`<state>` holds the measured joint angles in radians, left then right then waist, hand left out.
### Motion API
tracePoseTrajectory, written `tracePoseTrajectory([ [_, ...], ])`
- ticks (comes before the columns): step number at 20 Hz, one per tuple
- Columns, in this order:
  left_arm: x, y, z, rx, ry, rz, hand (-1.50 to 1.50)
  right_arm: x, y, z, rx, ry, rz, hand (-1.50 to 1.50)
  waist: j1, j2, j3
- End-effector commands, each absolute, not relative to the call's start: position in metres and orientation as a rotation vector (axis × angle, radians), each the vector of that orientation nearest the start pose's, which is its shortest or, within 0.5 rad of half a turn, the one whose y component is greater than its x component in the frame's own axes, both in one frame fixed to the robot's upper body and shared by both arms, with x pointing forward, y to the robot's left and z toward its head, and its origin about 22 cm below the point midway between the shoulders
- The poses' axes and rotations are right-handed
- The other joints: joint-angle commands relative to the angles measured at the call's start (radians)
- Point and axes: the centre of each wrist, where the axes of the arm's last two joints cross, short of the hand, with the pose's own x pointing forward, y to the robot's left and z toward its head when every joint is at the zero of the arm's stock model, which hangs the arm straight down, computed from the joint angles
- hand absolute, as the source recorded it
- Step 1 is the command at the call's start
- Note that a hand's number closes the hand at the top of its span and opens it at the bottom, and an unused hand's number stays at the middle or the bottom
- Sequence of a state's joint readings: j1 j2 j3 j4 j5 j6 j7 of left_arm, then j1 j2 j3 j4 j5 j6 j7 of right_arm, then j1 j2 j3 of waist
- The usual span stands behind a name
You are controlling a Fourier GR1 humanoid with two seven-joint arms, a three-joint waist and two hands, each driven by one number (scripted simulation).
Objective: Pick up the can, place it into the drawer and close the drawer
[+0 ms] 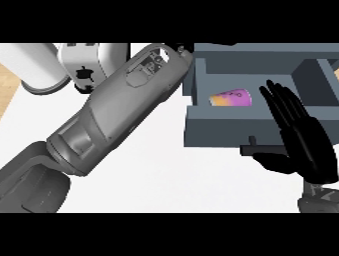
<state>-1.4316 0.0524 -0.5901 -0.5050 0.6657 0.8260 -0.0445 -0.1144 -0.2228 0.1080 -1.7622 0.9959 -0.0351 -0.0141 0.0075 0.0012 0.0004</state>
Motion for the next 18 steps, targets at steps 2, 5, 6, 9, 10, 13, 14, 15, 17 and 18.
tracePoseTrajectory([
  [2,0.429,0.024,0.213,0.232,-1.782,-0.036,-1.50,0.278,-0.229,0.039,-1.042,-1.689,0.920,-1.50,0.028,-0.007,0.000],
  [5,0.423,0.035,0.219,0.225,-1.772,-0.049,-1.50,0.290,-0.222,0.038,-1.051,-1.683,0.941,-1.50,0.027,-0.010,0.000],
  [6,0.423,0.035,0.207,0.228,-1.788,-0.031,-1.50,0.294,-0.217,0.017,-1.066,-1.667,0.939,-1.50,0.021,-0.004,0.000],
  [9,0.419,0.059,0.197,0.251,-1.769,-0.043,-1.50,0.313,-0.225,0.018,-1.088,-1.650,0.925,-1.50,0.041,-0.006,0.000],
  [10,0.422,0.047,0.225,0.241,-1.782,-0.026,-1.50,0.330,-0.220,0.020,-1.088,-1.645,0.924,-1.50,0.033,0.000,0.001],
  [13,0.416,0.064,0.227,0.255,-1.780,-0.040,-1.50,0.332,-0.240,0.012,-1.129,-1.622,0.953,-1.50,0.036,-0.005,0.001],
  [14,0.413,0.071,0.225,0.236,-1.774,-0.049,-1.50,0.332,-0.239,-0.002,-1.140,-1.618,0.931,-1.50,0.055,-0.004,0.001],
  [15,0.414,0.065,0.220,0.253,-1.767,-0.032,-1.50,0.348,-0.230,0.011,-1.164,-1.629,0.950,-1.50,0.042,0.001,0.001],
  [17,0.410,0.083,0.209,0.246,-1.766,-0.063,-1.50,0.344,-0.228,-0.004,-1.198,-1.610,0.971,-1.50,0.046,0.000,0.000],
  [18,0.412,0.089,0.228,0.230,-1.752,-0.056,-1.50,0.351,-0.228,-0.003,-1.194,-1.594,0.972,-1.50,0.055,0.001,0.001],
])
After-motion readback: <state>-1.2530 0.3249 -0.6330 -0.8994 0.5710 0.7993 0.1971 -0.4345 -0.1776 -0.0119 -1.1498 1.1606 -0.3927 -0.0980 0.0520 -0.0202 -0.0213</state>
